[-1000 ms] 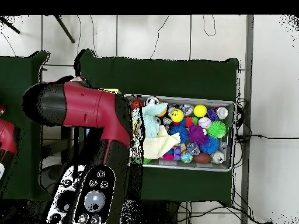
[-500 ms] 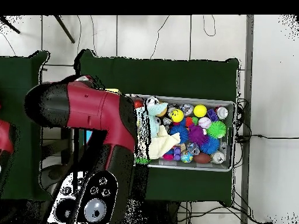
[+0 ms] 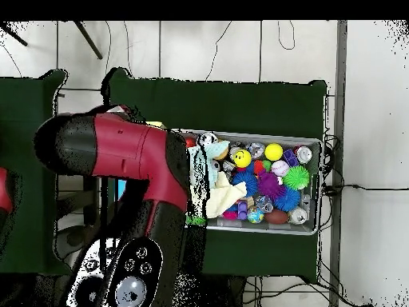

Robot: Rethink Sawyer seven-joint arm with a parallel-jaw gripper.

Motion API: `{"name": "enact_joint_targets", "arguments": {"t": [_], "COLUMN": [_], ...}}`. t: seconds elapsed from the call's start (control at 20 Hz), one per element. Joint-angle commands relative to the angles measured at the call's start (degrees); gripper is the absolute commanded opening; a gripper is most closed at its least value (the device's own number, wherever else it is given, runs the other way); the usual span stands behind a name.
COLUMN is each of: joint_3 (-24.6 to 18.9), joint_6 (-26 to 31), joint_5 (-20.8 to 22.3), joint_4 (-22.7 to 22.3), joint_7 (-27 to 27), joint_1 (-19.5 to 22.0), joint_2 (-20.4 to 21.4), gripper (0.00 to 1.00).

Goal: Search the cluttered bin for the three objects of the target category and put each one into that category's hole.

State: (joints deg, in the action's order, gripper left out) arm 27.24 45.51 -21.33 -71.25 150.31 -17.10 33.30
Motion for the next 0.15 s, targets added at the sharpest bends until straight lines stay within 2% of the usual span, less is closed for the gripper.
{"name": "enact_joint_targets", "arguments": {"t": [0.05,0.15], "joint_3": [-2.16,-2.1], "joint_6": [6.99,6.99], "joint_5": [2.51,2.54], "joint_4": [-5.71,-5.85], "joint_7": [5.67,5.61], "joint_1": [1.7,1.67], "joint_2": [-0.77,-0.66], "gripper": [1.0,1.0]}}
